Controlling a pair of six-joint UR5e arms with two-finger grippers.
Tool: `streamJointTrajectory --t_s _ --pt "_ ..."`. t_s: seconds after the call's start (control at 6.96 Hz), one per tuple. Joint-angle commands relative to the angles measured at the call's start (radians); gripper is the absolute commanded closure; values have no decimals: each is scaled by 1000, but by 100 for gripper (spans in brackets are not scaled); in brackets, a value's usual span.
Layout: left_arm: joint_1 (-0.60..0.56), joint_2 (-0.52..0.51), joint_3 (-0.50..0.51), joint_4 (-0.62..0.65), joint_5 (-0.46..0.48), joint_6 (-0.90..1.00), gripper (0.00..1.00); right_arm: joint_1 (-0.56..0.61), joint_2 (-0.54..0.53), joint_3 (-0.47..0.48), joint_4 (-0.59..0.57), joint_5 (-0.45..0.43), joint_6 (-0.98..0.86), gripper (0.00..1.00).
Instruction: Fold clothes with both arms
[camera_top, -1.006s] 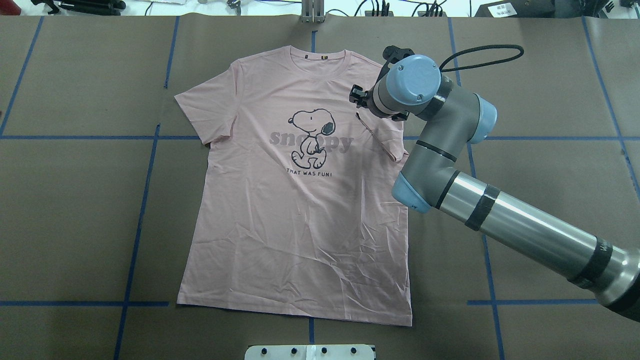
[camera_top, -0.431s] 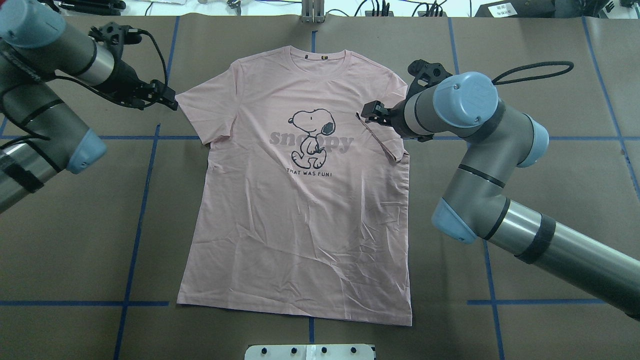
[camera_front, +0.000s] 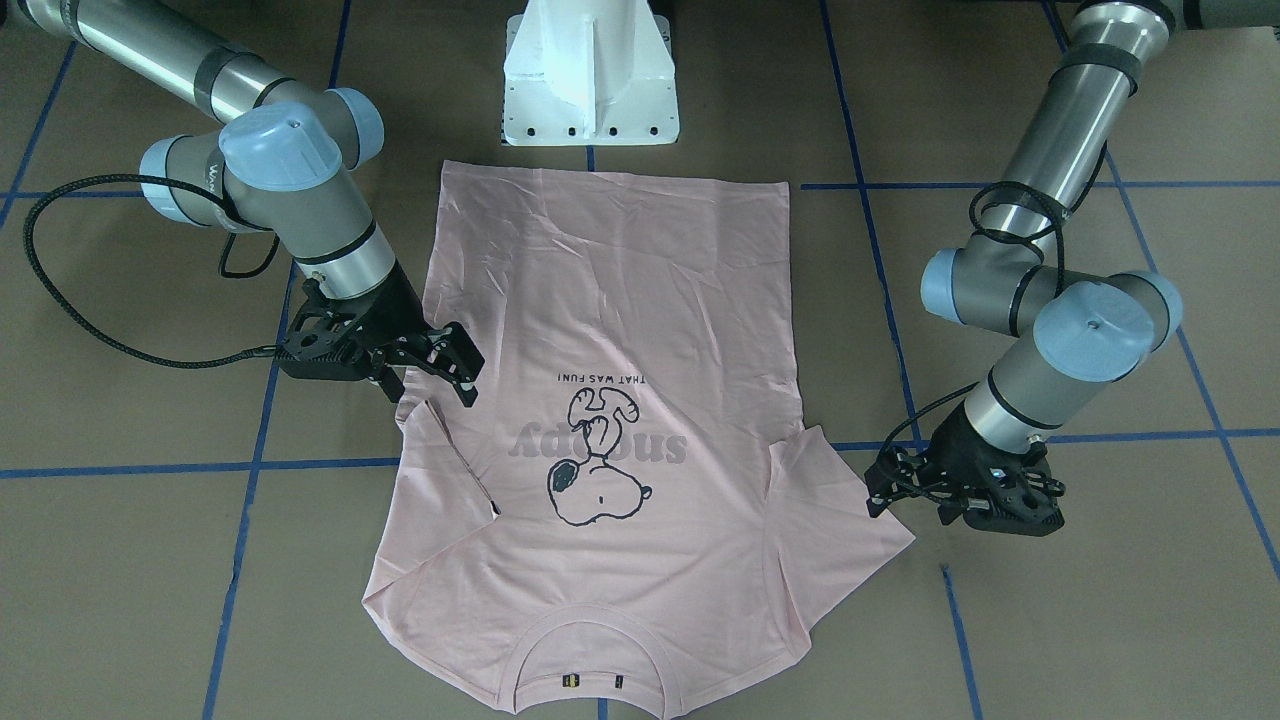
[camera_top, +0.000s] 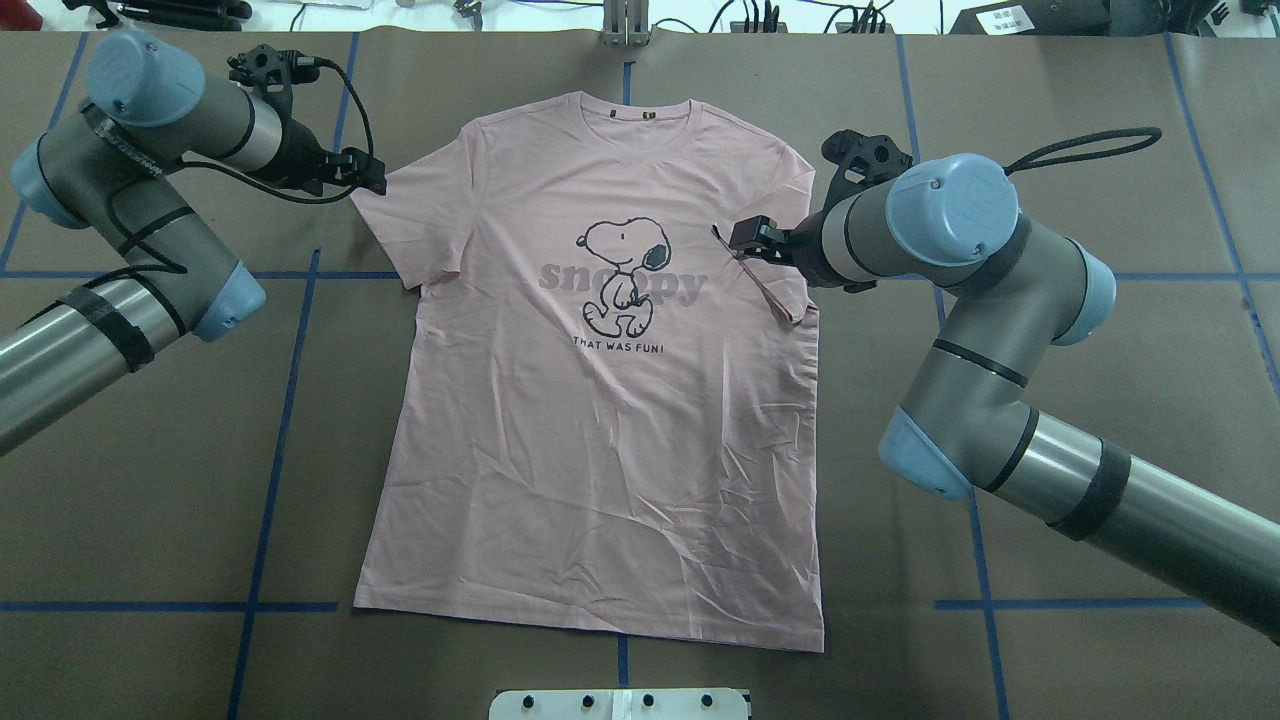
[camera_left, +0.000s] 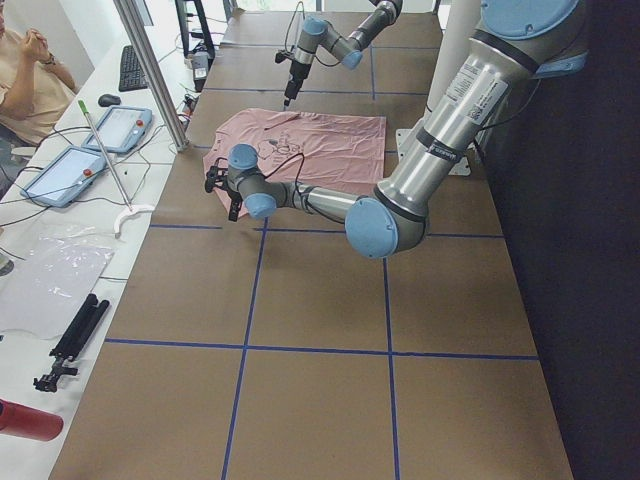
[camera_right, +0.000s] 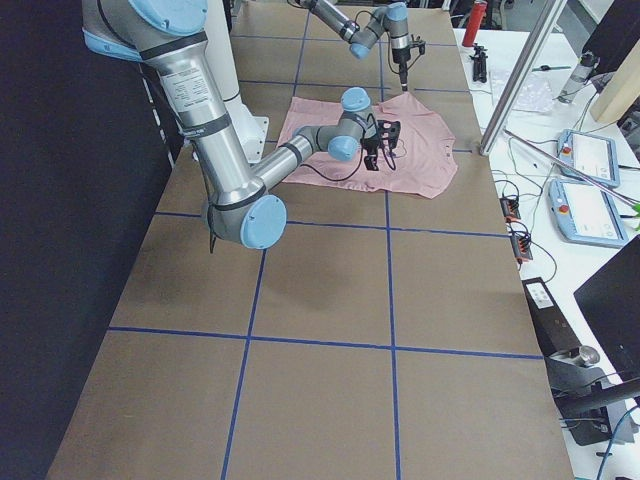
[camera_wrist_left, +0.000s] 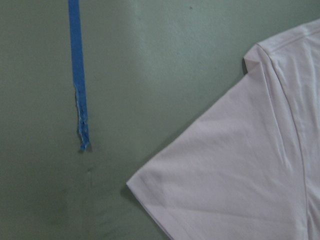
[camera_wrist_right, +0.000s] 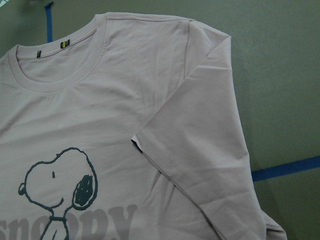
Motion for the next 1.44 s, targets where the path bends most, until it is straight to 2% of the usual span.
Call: streamJointTrajectory --t_s 0.0,0.29,0.57,0.72,0.86,1.01,1.29 --pt "12 -11 48 -17 51 -5 15 -4 1 -2 0 -2 0 0" --pt "12 -15 60 -21 52 -5 31 -4 1 1 1 -1 3 0" --pt "23 -17 60 -23 52 -5 57 -4 1 1 1 -1 3 0" --pt "27 -17 60 -23 52 -5 63 -4 1 1 1 -1 3 0" --pt "29 -17 58 -23 52 -5 93 -4 -1 3 1 -1 3 0" --pt "29 -17 55 -23 52 -6 100 -1 1 3 0 1 1 0" --pt "29 -43 16 -21 51 -111 100 -1 2 0 0 1 0 0"
